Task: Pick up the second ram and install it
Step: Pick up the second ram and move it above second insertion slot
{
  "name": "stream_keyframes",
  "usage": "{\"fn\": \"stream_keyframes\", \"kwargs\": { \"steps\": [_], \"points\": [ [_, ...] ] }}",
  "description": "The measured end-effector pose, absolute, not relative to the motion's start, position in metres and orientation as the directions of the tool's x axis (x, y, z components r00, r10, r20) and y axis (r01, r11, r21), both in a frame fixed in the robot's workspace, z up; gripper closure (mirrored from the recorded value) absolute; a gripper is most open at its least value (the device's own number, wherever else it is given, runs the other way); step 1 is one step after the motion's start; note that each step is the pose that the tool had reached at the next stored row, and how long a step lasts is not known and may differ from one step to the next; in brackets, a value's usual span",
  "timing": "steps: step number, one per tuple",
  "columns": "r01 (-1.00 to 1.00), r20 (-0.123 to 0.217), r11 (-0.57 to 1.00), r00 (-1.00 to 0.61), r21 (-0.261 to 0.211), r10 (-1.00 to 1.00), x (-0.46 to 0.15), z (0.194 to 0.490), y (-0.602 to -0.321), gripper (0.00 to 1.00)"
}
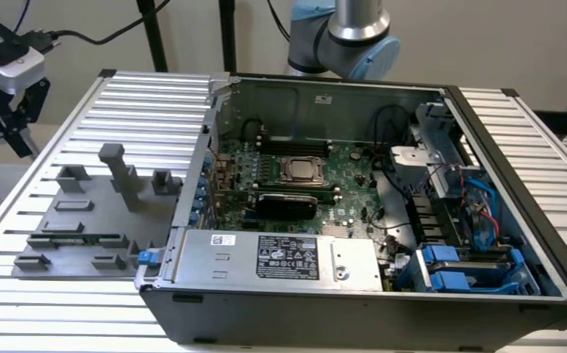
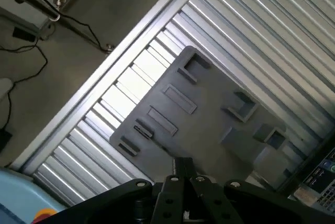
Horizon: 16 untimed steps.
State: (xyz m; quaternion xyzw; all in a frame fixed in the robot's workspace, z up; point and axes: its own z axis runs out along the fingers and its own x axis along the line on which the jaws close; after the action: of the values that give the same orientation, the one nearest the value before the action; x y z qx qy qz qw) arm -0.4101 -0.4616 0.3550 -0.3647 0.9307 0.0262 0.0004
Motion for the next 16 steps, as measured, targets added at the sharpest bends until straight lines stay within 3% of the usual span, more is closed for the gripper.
{"fn": "stream_keyframes", "kwargs": {
  "steps": [16],
  "points": [
    [-0.861,-0.021,0.506,-0.508,0.047,-0.861,-0.4101,0.3497,-0.4616,0.89]
  ]
}}
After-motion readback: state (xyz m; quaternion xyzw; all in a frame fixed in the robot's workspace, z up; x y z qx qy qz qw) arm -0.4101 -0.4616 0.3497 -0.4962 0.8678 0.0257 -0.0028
